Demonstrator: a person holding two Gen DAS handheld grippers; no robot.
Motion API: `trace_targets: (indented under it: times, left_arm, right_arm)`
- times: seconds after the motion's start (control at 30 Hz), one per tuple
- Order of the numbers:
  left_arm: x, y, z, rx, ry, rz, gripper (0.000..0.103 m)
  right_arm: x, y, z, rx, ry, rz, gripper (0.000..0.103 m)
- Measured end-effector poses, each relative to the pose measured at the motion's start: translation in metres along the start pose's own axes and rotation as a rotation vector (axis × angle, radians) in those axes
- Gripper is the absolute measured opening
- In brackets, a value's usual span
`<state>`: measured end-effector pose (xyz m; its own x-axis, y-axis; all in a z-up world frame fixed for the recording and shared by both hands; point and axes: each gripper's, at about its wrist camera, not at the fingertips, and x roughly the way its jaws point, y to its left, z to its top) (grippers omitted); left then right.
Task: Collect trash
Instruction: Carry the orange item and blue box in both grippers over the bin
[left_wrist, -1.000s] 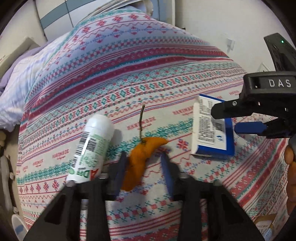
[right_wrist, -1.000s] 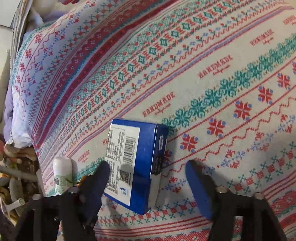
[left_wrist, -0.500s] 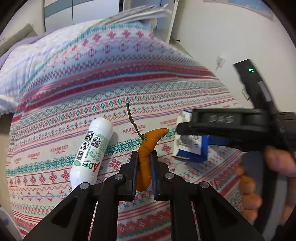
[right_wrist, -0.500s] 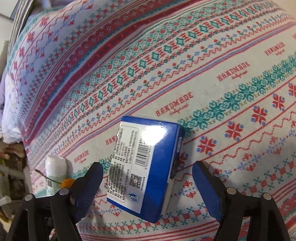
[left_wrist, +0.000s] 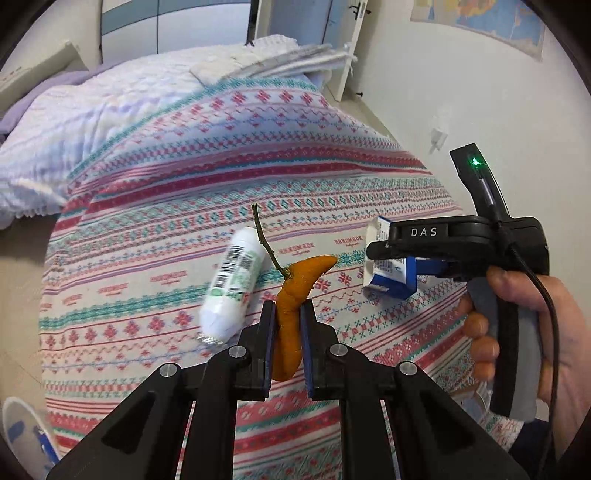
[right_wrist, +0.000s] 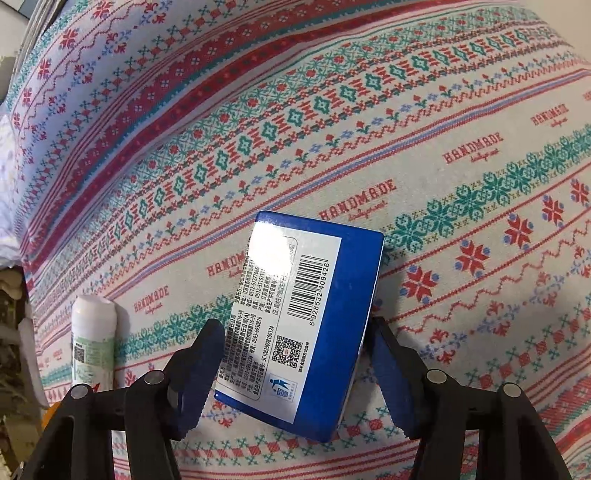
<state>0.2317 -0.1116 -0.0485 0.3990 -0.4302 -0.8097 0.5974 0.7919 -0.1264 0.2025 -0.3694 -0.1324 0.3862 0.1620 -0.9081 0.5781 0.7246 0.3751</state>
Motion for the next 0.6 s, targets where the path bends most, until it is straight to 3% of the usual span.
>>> trace_targets:
  times: [0.2, 0.37, 0.6]
  left_arm:
    - [-0.023, 0.018, -0.006, -0.061, -0.028, -0.001, 0.014]
    - [-0.042, 0.051, -0.015, -0.137, -0.047, 0.011, 0.014]
    - [-0.074, 0.097, -0.036, -0.223, -0.059, 0.045, 0.014]
  right_arm:
    - [-0.023, -0.012, 0.002, -0.014, -0.038, 0.002, 0.067]
    - [-0.044, 0.023, -0.002, -0.075, -0.077, 0.094, 0.067]
    - [-0.063, 0.099, -0.025, -0.237, -0.109, 0.156, 0.067]
